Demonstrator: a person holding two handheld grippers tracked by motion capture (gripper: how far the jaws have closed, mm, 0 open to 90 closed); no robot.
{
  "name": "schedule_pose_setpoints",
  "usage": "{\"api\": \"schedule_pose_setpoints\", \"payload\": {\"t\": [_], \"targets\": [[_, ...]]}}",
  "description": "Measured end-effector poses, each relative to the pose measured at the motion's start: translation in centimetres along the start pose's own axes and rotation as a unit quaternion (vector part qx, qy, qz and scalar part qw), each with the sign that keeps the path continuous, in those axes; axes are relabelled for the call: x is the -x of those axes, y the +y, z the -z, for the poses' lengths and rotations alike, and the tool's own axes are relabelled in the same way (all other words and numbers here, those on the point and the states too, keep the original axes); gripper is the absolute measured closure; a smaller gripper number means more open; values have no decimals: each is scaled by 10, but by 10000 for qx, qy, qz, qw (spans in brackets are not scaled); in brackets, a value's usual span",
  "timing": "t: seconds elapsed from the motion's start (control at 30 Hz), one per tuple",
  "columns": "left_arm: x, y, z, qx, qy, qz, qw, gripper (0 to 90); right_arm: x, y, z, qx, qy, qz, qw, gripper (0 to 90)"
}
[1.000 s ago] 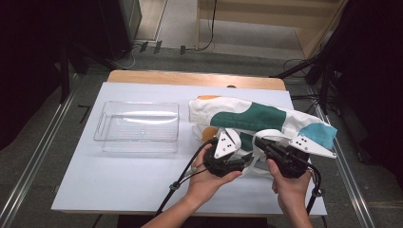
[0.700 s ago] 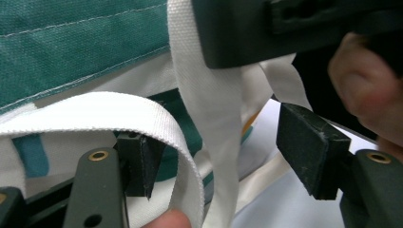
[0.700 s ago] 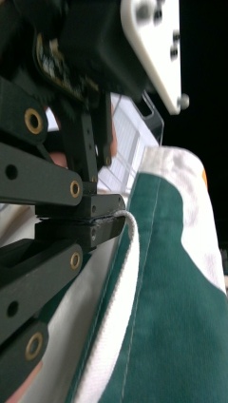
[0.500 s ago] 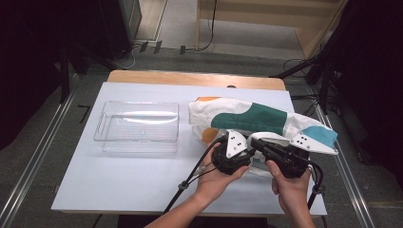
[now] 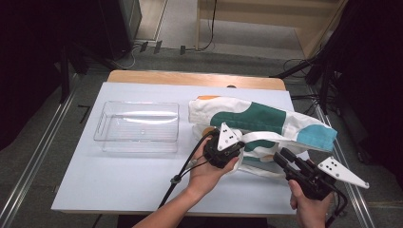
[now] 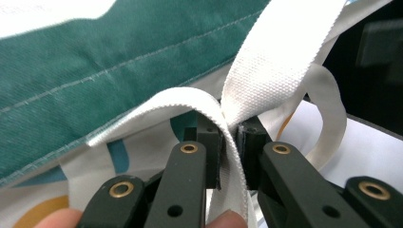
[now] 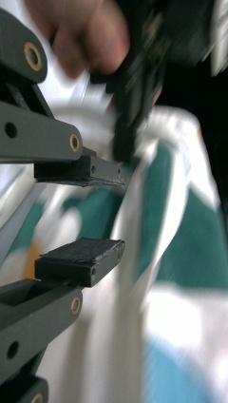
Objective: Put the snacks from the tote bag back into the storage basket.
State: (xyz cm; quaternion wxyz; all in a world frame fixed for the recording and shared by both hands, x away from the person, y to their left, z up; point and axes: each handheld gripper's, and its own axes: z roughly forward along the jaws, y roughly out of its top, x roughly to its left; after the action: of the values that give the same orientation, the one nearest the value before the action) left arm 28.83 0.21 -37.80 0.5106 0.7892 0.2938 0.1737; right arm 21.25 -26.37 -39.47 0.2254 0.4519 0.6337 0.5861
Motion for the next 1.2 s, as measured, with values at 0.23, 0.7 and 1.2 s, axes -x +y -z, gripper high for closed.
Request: {"api": "schedule_pose_setpoints", "payload": {"t": [0.23,0.7,1.2], "targets": [[-4,7,5,110,-55,79,9999,841,10,-21,6,251,-1080,-374,9931,549],[-10,13,16,230,-145,109,9996,842,5,-7,-37,364,-1630,-1068,9802,513],[-25,31,26,352,-10,48,9994,842,6,-7,-28,301,-1570,-435,9862,880]]}}
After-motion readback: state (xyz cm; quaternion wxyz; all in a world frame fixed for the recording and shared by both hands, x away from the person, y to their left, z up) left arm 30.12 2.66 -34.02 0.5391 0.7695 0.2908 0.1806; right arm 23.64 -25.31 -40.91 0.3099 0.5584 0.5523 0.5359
